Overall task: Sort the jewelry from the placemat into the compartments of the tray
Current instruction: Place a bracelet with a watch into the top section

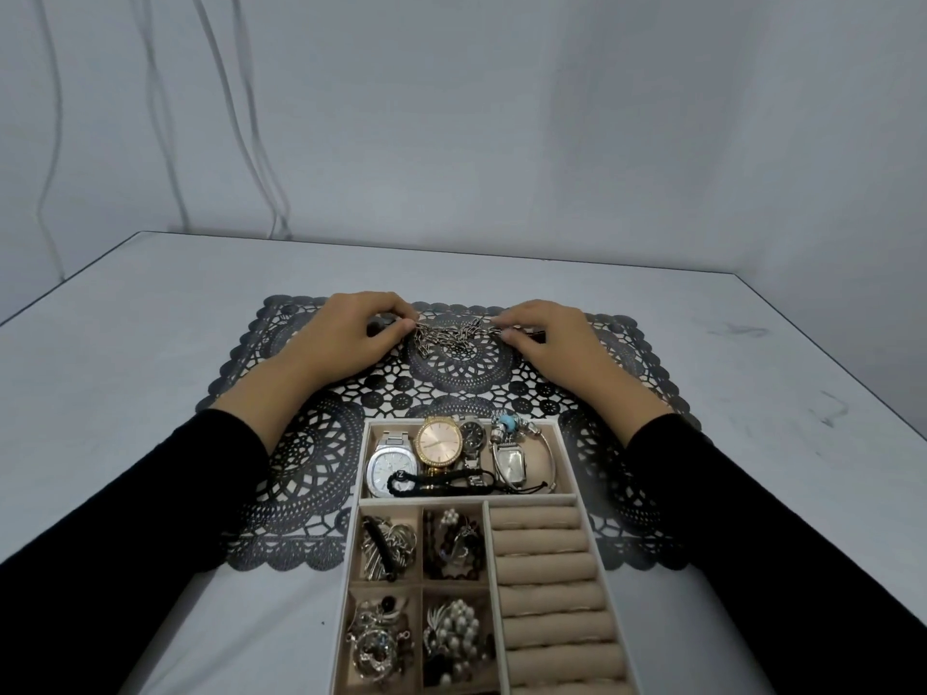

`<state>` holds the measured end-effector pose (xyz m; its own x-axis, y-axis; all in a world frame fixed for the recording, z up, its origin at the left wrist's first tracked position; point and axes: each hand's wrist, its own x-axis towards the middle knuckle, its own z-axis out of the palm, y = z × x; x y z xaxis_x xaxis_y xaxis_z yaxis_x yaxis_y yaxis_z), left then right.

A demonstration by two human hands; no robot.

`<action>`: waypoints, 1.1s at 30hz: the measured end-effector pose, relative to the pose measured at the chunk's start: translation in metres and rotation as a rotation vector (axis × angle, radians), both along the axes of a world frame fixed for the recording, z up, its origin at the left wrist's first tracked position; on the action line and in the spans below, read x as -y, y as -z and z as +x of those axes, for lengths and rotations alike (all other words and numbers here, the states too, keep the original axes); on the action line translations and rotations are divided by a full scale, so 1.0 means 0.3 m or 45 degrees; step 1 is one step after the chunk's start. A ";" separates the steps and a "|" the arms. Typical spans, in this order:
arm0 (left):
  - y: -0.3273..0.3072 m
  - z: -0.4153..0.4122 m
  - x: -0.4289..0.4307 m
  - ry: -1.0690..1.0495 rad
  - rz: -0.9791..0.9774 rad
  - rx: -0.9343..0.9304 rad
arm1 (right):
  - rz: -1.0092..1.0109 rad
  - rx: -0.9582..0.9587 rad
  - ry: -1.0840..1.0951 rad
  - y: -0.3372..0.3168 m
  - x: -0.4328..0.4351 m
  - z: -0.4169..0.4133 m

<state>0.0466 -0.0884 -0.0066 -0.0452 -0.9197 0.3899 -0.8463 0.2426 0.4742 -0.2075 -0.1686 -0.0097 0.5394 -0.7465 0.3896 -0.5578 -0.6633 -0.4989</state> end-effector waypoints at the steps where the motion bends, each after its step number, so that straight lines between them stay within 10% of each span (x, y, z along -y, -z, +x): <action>1: 0.000 0.000 -0.001 -0.005 0.002 -0.004 | 0.019 -0.020 -0.020 0.000 0.000 0.008; 33: 0.013 0.054 0.002 0.013 0.002 0.029 | 0.122 -0.112 -0.018 -0.039 0.052 -0.006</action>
<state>0.0629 -0.0891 -0.0105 -0.0633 -0.9199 0.3871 -0.8545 0.2503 0.4551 -0.2092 -0.1841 0.0021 0.5789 -0.7703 0.2675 -0.5934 -0.6230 -0.5097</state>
